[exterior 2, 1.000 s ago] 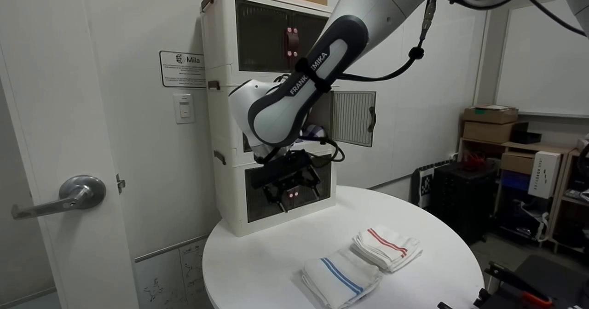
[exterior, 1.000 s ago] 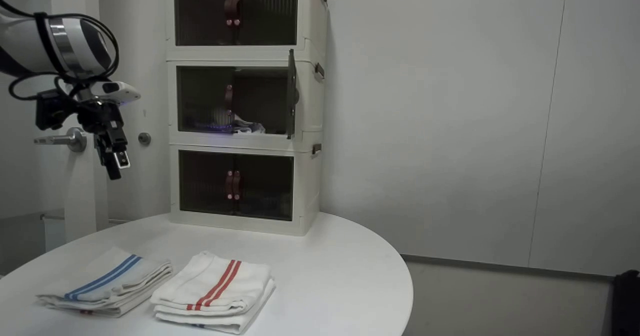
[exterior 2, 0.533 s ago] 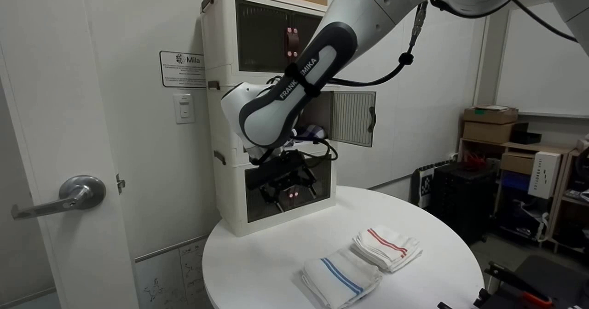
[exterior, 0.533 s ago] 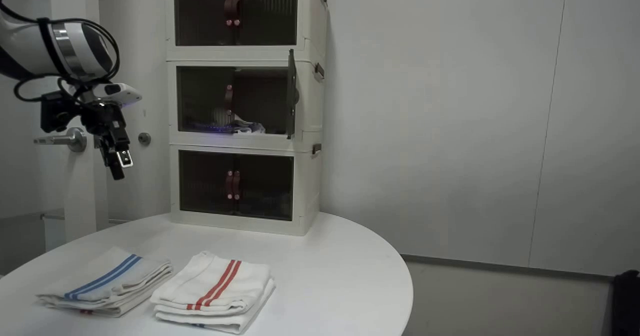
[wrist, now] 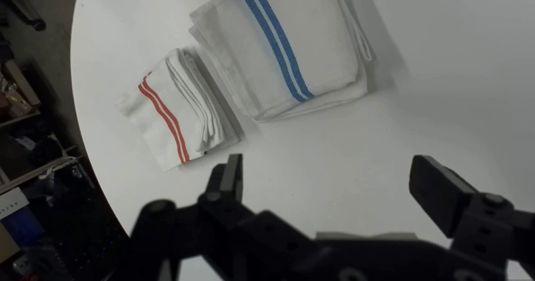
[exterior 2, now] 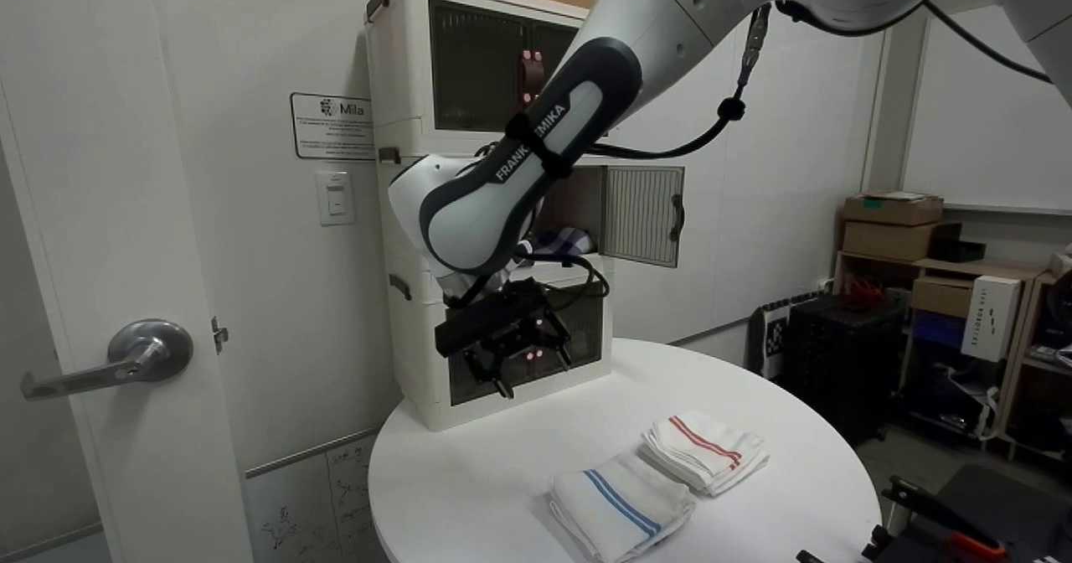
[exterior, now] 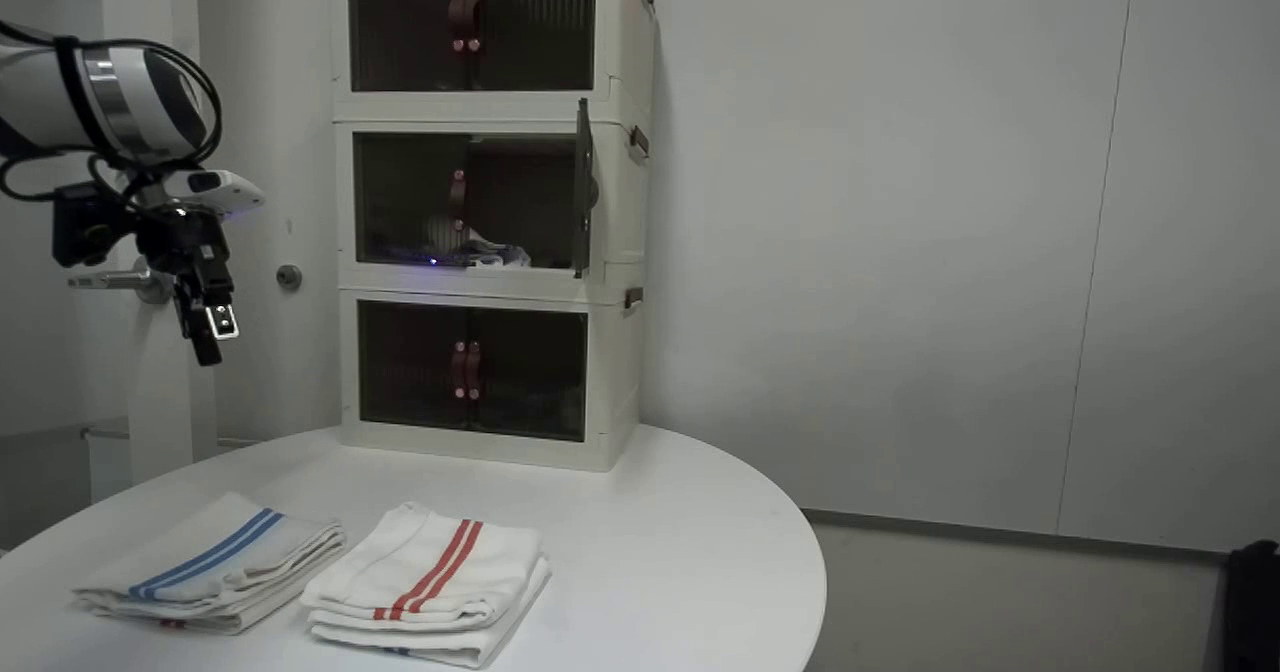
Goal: Pick up the white and blue towel from the table and put it in the open cabinet
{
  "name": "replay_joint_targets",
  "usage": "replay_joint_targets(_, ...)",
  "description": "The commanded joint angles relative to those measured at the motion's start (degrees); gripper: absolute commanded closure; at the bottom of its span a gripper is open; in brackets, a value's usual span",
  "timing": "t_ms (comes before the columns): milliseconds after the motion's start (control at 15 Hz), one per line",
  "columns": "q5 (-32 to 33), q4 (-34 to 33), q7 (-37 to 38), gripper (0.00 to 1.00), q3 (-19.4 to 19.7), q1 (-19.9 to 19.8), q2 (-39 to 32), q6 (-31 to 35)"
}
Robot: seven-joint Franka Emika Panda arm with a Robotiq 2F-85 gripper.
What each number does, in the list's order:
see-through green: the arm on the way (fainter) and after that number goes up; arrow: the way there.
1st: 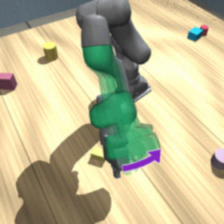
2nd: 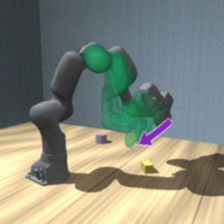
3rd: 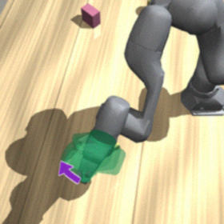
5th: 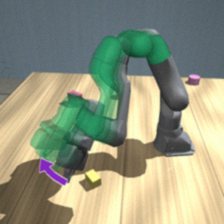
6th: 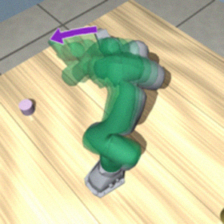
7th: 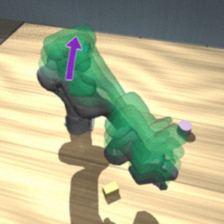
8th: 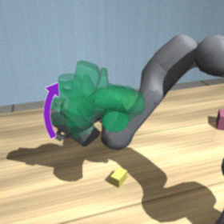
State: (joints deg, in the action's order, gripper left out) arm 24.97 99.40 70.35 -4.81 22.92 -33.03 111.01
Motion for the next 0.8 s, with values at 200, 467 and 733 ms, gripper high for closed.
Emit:
replay_joint_targets(200, -1.02, -0.28, -0.88, 0.00, 0.43, 0.54, -0.07, -0.24)
replay_joint_targets(467, -0.20, -0.60, -0.05, 0.00, 0.95, 1.08, -0.19, -1.63)
replay_joint_targets(733, 1.06, -1.09, 0.16, 0.00, 1.52, 1.70, -0.35, -5.56)
